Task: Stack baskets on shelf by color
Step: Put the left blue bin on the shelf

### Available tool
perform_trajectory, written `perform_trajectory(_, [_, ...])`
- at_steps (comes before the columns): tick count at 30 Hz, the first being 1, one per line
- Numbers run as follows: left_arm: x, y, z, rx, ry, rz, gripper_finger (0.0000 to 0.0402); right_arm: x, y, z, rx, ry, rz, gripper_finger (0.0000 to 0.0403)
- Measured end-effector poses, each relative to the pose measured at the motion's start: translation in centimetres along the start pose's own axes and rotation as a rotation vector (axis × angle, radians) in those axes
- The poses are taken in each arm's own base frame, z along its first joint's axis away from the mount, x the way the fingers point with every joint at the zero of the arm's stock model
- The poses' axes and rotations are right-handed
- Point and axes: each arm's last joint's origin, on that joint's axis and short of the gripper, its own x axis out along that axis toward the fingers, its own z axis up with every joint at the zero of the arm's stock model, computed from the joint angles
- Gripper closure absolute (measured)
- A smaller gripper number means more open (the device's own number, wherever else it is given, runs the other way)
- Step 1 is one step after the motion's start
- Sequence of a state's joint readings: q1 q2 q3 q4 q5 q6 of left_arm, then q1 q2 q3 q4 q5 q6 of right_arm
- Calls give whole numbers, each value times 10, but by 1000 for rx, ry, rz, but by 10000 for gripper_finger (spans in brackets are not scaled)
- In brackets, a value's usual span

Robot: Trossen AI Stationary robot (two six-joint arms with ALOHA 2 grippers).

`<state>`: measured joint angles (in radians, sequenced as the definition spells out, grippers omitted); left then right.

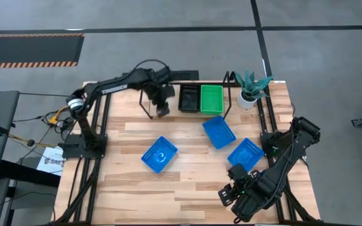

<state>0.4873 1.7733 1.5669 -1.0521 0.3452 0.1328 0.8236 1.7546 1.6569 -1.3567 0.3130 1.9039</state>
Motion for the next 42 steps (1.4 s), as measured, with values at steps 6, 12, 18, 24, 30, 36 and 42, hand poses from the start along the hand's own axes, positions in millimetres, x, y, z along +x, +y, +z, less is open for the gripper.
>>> perform_trajectory(6, [-3, -68, -10, 318, 64, -50, 296, 0, 0, 1, -3, -1, -1, 158])
perform_trajectory(12, [25, -116, -13, 616, 128, 17, 199, 0, 0, 0, -1, 0, 3, 158])
perform_trajectory(18, [65, -121, -12, 708, 220, -2, 150, -1, 0, -2, -4, 5, 13, 158])
perform_trajectory(24, [101, -113, -11, 722, 305, -50, 153, -2, 0, -5, -10, 10, 25, 158])
perform_trajectory(30, [134, -106, -17, 684, 414, -81, 170, -4, 0, -10, -20, 15, 36, 158])
perform_trajectory(36, [151, -98, -18, 687, 475, 26, 212, -5, -2, -13, -25, 15, 39, 158])
perform_trajectory(42, [146, -100, -12, 685, 408, 56, 338, -5, -3, -14, -31, 13, 36, 158])
